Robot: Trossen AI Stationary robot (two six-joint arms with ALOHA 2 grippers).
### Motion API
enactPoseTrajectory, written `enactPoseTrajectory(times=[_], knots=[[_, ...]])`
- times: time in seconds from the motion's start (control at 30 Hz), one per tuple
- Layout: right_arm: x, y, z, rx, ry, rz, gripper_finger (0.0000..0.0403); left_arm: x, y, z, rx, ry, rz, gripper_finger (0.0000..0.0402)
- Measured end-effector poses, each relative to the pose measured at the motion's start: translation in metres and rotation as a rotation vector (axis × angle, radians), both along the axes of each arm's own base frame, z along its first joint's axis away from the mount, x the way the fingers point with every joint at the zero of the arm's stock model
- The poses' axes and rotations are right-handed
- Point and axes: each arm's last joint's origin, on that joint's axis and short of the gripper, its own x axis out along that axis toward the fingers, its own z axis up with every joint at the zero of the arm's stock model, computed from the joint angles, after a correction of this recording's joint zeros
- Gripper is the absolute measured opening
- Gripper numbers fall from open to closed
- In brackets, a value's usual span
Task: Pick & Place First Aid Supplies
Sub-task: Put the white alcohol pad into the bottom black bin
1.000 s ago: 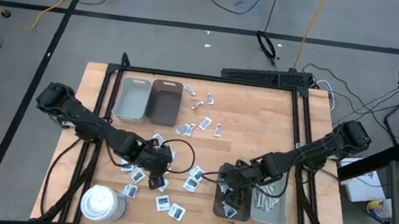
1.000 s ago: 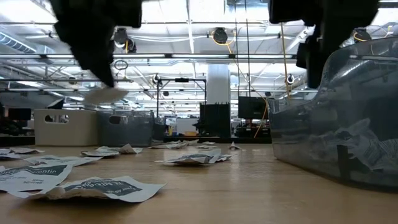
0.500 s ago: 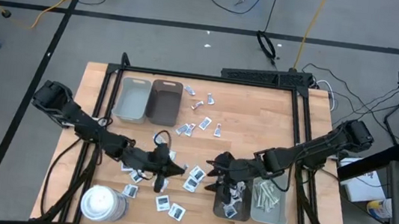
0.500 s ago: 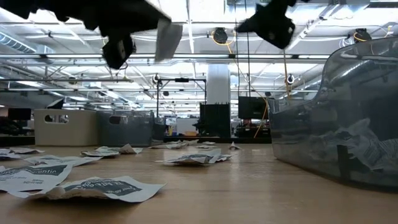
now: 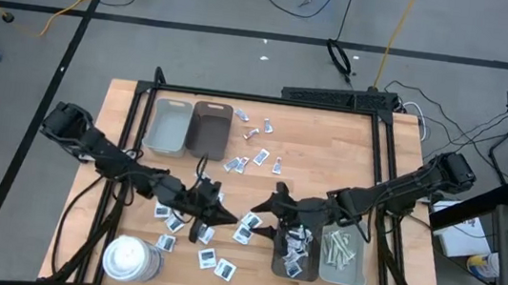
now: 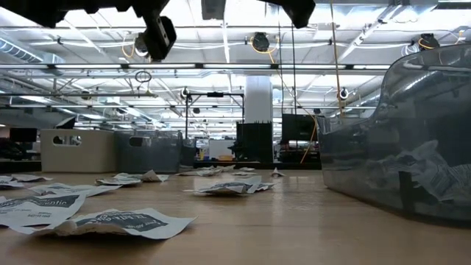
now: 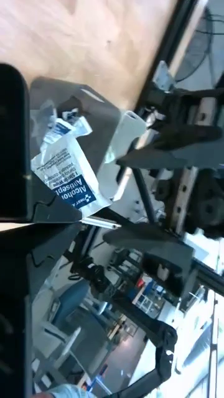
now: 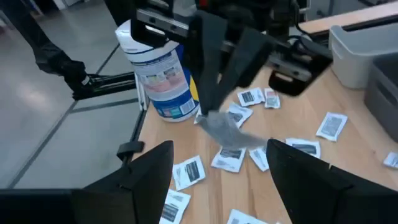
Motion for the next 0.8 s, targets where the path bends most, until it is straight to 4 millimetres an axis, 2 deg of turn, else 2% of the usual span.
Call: enactPoseTrajectory(times=[0.3, 0.43, 0.6, 0.8], knots=[[0.0, 0.0, 0.001, -0.068, -0.021, 0.025, 0.0251, 0.018, 0.008, 0.024, -0.005, -0.031, -0.056, 0.0], [0.0, 0.0, 0.001, -0.085, -0.025, 0.03, 0.0247, 0.02, 0.011, 0.022, -0.009, 0.003, -0.052, 0.0], [0.001, -0.002, 0.001, -0.084, -0.029, 0.021, 0.0221, 0.019, 0.01, 0.024, -0.019, -0.01, -0.078, 0.0], [0.003, -0.006, 0.001, -0.082, -0.03, 0.006, 0.0171, 0.02, 0.011, 0.024, -0.026, -0.008, -0.065, 0.0]])
